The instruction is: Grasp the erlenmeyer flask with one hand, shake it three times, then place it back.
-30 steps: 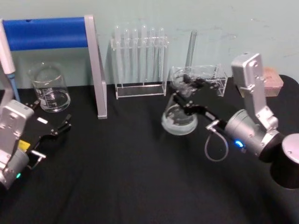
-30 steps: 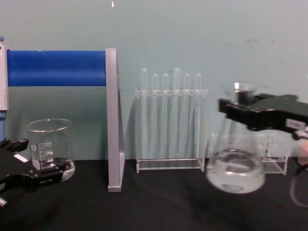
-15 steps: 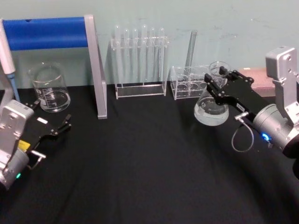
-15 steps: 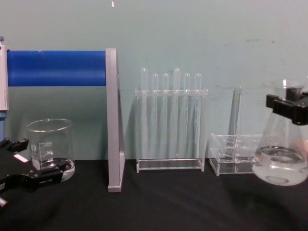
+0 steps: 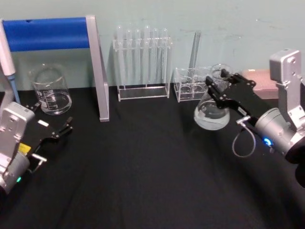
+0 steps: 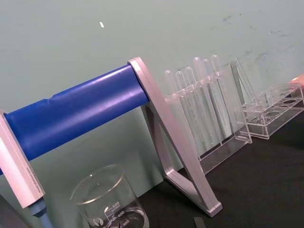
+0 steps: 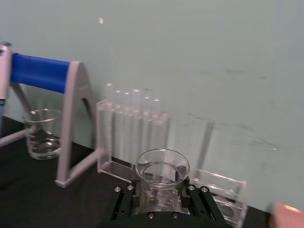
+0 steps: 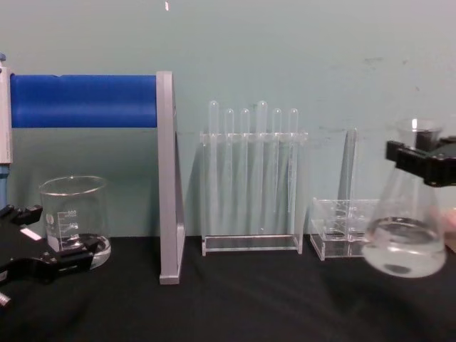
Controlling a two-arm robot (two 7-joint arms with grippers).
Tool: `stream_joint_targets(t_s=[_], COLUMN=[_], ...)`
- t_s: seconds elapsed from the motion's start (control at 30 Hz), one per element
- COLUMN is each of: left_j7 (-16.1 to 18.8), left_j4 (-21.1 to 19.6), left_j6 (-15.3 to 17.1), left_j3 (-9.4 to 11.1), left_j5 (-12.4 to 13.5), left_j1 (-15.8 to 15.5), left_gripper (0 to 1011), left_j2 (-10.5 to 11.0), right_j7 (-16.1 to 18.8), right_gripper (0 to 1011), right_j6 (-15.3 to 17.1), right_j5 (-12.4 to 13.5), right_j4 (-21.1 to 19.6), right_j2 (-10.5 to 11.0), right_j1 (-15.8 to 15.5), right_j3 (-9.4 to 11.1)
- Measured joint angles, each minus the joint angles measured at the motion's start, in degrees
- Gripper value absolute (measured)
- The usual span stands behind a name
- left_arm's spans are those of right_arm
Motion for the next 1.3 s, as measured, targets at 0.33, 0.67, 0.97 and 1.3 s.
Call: stream_joint_targets(t_s=[0.33,0.67,0.97,1.3], left_j7=[0.00,0.00,0.00,0.00], left_j4=[0.00,0.00,0.00,0.00], left_j6=[0.00,0.00,0.00,0.00], left_j3=[0.00,0.00,0.00,0.00], left_j5=[0.00,0.00,0.00,0.00], left_j1=[0.00,0.00,0.00,0.00], left_gripper=[1001,1001,1001,1001], left_j2=[0.00,0.00,0.00,0.00], right_j7=[3.03,4.98,5.02,5.73], right_gripper=[456,456,456,456], right_j6=[0.28,0.25,-0.46,-2.97], right_j5=[0.52,1.43,2.04,2.24], right_j4=[-1.11,-1.81,-1.54,0.97], right_j2=[-1.01,-1.38,-1.11,-0.94], right_j1=[0.32,0.92,1.20,1.47], right_j3=[-4.19,-7.97,-8.92,-9.89])
